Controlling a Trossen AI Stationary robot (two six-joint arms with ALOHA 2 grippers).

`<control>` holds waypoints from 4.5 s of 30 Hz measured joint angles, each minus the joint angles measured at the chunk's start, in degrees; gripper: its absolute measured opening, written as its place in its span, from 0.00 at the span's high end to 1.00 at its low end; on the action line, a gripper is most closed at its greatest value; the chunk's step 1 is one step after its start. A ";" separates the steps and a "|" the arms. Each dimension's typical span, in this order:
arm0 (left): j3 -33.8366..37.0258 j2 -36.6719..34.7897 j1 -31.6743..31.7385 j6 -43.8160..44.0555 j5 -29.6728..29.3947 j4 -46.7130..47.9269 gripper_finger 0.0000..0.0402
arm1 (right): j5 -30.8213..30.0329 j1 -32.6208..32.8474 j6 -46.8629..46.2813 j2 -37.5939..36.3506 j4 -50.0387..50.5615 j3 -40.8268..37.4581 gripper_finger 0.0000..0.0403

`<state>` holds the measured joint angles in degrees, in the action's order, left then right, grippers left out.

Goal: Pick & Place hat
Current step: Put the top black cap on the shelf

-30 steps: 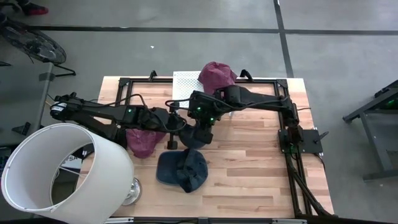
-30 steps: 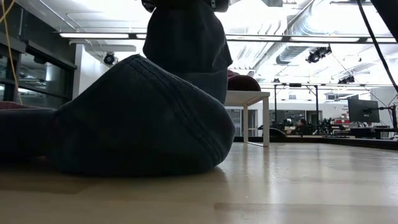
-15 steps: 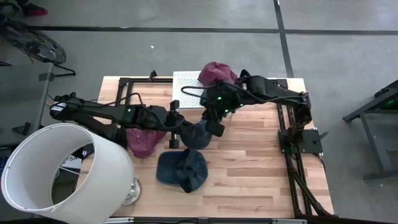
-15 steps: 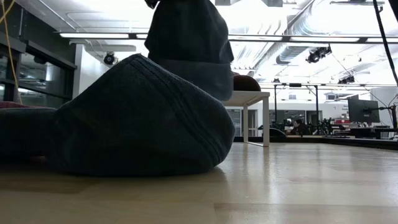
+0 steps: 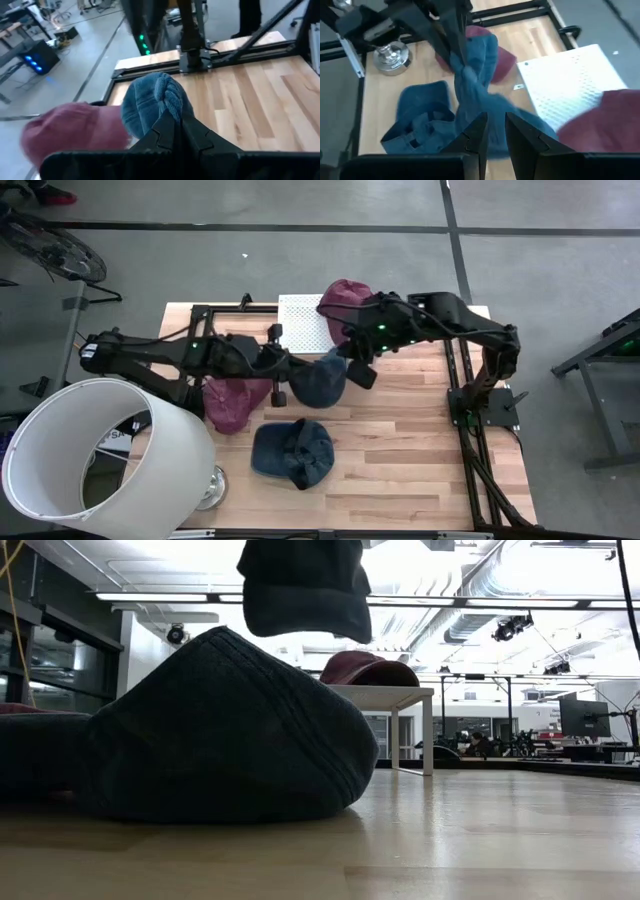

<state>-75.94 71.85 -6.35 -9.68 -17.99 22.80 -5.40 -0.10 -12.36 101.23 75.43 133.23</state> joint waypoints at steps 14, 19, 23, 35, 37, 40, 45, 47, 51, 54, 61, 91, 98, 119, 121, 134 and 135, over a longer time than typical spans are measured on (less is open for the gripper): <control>-2.16 0.00 10.85 0.05 5.56 1.69 0.99 | -5.54 0.13 2.56 -6.39 8.32 0.00 0.86; -2.15 0.00 14.69 0.09 7.92 0.40 0.99 | -6.14 0.13 3.58 -8.01 10.47 0.00 0.86; -2.15 0.00 17.34 0.09 9.78 0.15 0.99 | -6.26 0.11 4.16 -9.54 11.99 0.00 0.86; -2.15 0.00 23.40 0.00 15.25 0.20 0.99 | -6.52 0.11 8.23 -11.81 13.51 0.00 0.86; -2.15 0.00 23.83 0.00 15.66 0.31 0.99 | -6.55 0.11 9.07 -11.95 13.52 0.00 0.86; -2.15 0.00 24.66 -0.04 15.11 0.42 0.99 | -6.71 0.11 10.50 -11.96 13.57 0.00 0.86; -2.15 0.01 26.11 0.89 14.19 3.40 1.00 | -8.54 0.09 12.69 -12.00 13.89 0.00 0.86; -2.13 0.00 26.38 0.92 13.98 4.60 1.00 | -9.19 0.09 13.64 -12.00 14.00 0.00 0.86; -2.10 0.00 26.36 0.91 11.72 4.82 1.00 | -10.67 0.09 14.68 -12.00 14.19 0.00 0.86; -2.10 0.00 26.38 0.91 10.06 4.80 1.00 | -10.88 0.08 15.42 -12.00 14.40 0.00 0.86; -2.08 1.10 26.97 0.86 10.12 4.52 1.00 | -10.73 -1.55 16.46 -12.00 14.40 0.00 0.86; -2.08 3.45 29.22 0.07 5.50 4.37 1.00 | 3.00 -27.33 23.37 -2.20 14.46 -0.06 0.86; -2.08 3.45 29.22 0.55 5.50 4.82 1.00 | 13.04 -32.40 32.91 1.89 14.55 -0.07 0.95; -2.16 3.85 29.22 1.05 5.96 5.74 1.00 | 17.50 -42.50 41.96 0.15 7.21 -30.72 1.00; -2.15 4.32 29.22 1.14 5.91 6.05 1.00 | 16.59 -42.51 42.44 -1.08 3.36 -35.17 1.00; -2.15 7.58 29.24 1.54 3.73 5.23 1.00 | 19.27 -41.70 43.85 -8.13 -17.03 -52.72 1.00; -2.15 7.58 29.24 1.77 3.20 5.31 1.00 | 19.18 -41.67 43.60 -8.12 -17.72 -53.46 1.00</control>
<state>-78.08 79.44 22.90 -7.90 -14.78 28.11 13.78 -41.77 31.24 93.11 57.71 79.77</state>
